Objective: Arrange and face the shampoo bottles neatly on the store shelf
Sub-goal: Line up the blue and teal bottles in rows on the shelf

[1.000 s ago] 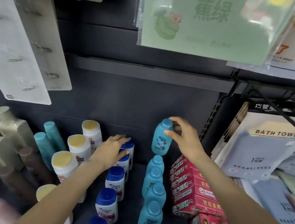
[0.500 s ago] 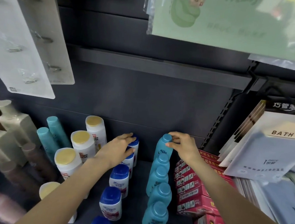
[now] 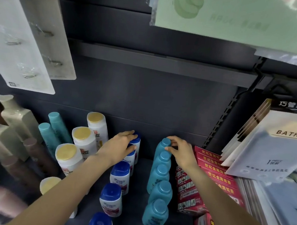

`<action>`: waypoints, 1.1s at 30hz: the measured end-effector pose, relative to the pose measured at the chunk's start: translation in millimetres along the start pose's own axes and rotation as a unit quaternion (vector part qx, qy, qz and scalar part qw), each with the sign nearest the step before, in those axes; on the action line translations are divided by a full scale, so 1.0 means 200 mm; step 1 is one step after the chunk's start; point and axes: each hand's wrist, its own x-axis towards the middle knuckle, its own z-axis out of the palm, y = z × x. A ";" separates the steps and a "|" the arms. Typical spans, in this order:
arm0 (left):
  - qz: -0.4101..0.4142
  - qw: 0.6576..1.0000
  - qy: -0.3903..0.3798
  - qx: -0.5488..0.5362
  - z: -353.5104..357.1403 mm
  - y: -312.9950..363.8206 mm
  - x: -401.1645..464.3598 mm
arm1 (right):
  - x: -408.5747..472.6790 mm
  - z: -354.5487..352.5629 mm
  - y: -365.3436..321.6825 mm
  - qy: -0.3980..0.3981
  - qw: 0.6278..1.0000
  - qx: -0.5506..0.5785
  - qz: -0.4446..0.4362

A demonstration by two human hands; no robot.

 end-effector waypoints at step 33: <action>-0.009 0.999 0.039 -0.016 0.07 0.01 -0.07 | -0.16 -0.09 -0.21 -0.052 0.993 -0.094 -0.053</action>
